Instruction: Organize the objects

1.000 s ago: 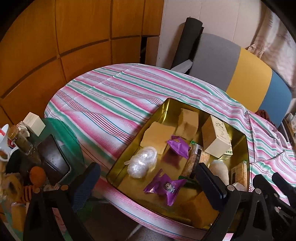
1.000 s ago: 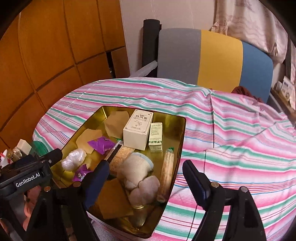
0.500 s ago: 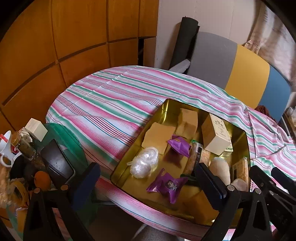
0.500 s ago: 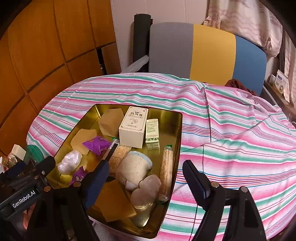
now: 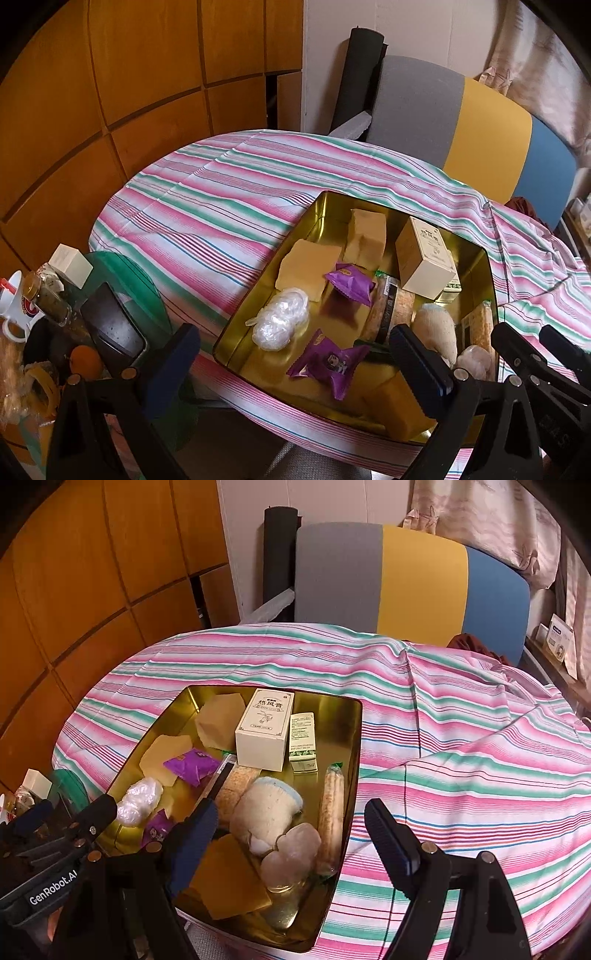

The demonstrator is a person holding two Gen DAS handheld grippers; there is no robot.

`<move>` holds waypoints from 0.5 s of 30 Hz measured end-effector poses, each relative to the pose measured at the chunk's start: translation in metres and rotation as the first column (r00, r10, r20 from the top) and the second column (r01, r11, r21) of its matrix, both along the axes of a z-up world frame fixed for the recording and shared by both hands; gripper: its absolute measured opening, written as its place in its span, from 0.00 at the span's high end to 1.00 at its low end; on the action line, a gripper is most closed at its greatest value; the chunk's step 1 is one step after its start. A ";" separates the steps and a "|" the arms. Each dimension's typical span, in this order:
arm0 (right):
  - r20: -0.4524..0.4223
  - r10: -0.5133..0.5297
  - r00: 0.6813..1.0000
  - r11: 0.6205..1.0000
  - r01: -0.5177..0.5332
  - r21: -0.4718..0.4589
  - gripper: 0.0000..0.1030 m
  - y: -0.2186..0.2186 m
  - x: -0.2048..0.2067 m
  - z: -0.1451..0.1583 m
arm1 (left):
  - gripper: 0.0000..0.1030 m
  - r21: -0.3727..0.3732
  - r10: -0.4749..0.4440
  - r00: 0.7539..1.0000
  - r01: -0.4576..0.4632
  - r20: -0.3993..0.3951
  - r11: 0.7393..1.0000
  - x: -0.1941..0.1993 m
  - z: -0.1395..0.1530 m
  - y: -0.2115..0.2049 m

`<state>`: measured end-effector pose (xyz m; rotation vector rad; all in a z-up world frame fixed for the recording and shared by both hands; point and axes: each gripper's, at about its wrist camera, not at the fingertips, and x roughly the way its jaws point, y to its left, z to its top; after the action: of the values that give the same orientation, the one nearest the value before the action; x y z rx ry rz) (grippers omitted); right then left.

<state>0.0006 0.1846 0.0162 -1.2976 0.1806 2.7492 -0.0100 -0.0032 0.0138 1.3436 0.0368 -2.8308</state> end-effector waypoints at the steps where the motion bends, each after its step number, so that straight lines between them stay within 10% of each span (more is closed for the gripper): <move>1: -0.001 0.002 1.000 1.000 -0.002 0.002 0.19 0.000 0.000 0.000 | 0.00 -0.002 -0.001 1.000 0.001 0.000 1.000 0.000 0.000 0.001; 15: -0.013 -0.034 0.999 0.998 0.034 0.047 0.19 0.003 0.001 -0.002 | 0.00 -0.023 0.008 1.000 -0.008 -0.007 1.000 0.002 0.001 0.000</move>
<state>0.0019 0.1881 0.0144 -1.2550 0.1363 2.7161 -0.0083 -0.0028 0.0146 1.3262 0.0101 -2.8203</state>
